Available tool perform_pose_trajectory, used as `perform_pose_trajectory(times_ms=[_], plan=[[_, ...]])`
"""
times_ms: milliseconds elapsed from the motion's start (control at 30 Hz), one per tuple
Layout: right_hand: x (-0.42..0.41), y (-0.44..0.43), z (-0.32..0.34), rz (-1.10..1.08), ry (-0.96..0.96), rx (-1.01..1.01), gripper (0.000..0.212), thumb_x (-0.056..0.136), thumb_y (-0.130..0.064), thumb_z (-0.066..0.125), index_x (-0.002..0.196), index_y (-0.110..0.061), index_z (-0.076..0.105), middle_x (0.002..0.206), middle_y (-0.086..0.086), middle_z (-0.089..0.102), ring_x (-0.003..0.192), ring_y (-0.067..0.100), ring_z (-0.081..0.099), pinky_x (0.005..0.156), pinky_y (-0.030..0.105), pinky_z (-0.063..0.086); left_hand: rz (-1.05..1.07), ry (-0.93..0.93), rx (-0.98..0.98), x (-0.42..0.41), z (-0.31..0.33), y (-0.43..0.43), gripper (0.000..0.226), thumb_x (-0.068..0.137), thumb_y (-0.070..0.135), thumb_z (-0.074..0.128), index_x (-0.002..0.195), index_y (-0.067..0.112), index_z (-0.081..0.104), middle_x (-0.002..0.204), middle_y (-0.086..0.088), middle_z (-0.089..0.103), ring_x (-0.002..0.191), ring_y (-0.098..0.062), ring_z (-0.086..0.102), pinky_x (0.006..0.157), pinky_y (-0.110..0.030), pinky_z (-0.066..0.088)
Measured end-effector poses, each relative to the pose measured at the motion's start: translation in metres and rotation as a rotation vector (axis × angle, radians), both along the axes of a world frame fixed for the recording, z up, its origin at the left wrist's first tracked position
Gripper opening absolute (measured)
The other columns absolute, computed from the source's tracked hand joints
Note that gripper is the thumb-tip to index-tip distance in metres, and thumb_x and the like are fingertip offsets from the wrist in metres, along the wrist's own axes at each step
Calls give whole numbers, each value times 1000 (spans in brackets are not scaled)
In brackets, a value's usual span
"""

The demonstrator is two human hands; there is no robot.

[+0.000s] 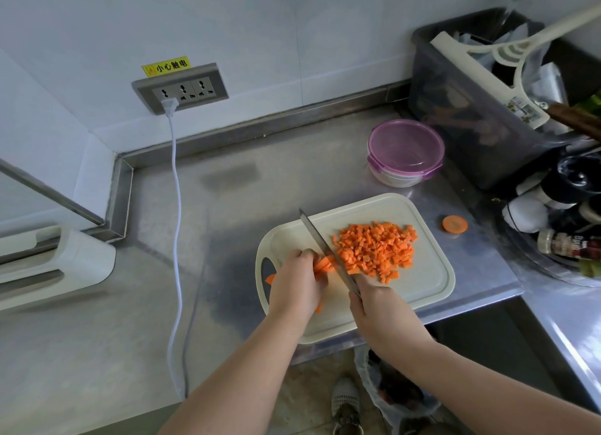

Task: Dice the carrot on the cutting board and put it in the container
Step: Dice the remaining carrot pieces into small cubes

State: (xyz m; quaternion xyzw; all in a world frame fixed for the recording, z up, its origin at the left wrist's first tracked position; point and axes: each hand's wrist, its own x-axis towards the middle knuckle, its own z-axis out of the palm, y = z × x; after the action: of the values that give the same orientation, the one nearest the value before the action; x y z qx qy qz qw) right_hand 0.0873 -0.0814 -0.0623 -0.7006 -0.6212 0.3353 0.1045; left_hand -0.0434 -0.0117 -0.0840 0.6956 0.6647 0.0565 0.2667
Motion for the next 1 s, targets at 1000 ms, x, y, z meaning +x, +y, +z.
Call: perform_pose_trajectory(times_ms=[1000], plan=[[2, 13, -11, -41, -92, -151, 23, 101, -15, 32, 116, -14, 49, 97, 7, 62, 88, 24, 63, 79, 39, 54, -97, 24, 90, -4, -7, 1, 19, 94, 28, 55, 108, 17, 62, 109, 1, 58, 87, -20, 63, 61, -26, 42]])
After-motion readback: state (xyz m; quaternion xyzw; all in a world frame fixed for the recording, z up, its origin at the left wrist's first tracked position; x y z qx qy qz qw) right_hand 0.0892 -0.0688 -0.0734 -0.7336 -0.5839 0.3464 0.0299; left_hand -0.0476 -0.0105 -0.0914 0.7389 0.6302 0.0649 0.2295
